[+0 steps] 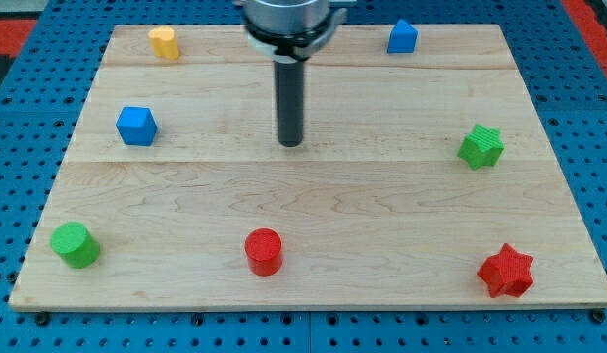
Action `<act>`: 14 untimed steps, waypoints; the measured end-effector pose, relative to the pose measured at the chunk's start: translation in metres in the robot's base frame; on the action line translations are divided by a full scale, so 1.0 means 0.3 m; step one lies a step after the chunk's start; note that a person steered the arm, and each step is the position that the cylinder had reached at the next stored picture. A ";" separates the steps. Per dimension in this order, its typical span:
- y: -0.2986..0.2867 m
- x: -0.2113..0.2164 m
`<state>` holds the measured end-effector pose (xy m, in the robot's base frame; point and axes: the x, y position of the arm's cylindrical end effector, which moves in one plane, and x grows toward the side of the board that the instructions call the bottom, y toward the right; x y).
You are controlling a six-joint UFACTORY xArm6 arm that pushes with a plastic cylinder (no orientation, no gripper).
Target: Push the yellow heart diagonally bottom left to the yellow hexagon
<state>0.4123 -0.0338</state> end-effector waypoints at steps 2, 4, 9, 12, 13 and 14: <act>-0.217 -0.118; -0.231 -0.152; -0.613 -0.316; -0.468 -0.591; -0.525 -0.665; -0.415 -0.709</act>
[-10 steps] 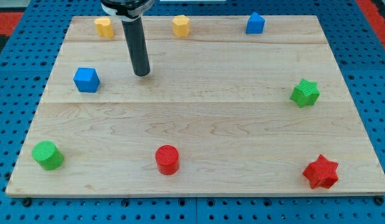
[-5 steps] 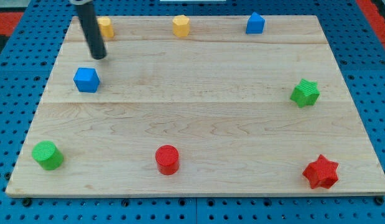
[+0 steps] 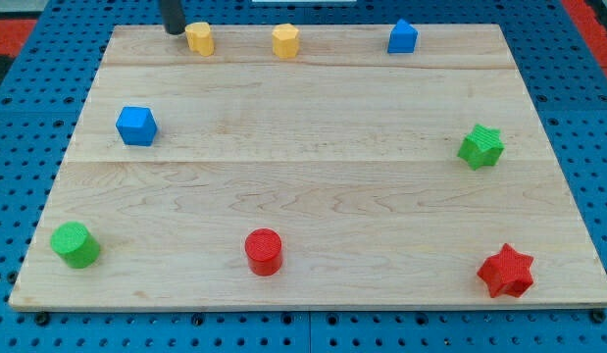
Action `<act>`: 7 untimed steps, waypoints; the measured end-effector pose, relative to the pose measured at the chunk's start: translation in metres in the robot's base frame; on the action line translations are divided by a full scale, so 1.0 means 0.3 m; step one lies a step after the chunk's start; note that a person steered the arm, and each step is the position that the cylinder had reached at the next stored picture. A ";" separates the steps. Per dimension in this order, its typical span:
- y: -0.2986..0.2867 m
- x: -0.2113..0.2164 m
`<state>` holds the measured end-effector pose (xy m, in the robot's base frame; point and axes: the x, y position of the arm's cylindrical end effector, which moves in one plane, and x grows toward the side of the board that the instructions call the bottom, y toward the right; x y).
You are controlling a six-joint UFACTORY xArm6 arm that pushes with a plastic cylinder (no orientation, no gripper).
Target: Push the yellow heart diagonally bottom left to the yellow hexagon
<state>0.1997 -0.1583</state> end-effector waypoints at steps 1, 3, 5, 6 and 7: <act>0.347 0.099; 0.511 0.391; 0.401 0.407; 0.366 0.543; 0.169 0.567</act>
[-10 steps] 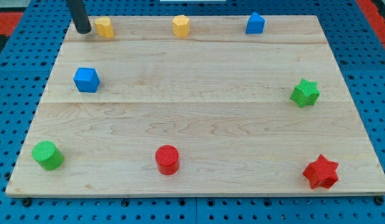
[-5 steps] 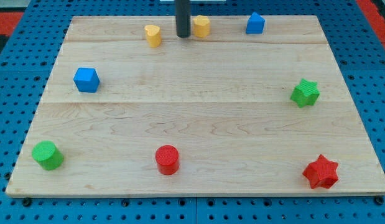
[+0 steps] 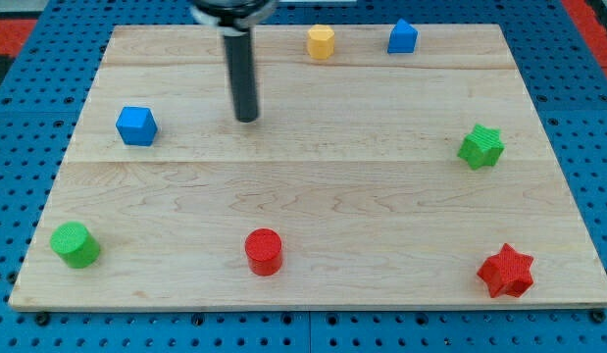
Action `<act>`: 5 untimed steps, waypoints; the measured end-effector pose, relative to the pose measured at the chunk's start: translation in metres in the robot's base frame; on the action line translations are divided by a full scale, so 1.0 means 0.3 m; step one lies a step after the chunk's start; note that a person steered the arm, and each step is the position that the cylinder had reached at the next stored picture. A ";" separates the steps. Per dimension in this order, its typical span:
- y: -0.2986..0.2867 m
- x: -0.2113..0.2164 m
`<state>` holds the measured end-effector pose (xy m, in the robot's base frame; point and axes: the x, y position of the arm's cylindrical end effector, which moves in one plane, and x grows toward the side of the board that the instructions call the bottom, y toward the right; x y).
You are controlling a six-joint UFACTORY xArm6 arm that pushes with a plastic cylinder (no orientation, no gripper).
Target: Push the yellow heart diagonally bottom left to the yellow hexagon
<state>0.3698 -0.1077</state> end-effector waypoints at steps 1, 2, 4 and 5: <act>-0.218 -0.142; -0.179 -0.353; 0.201 -0.250; 0.076 -0.382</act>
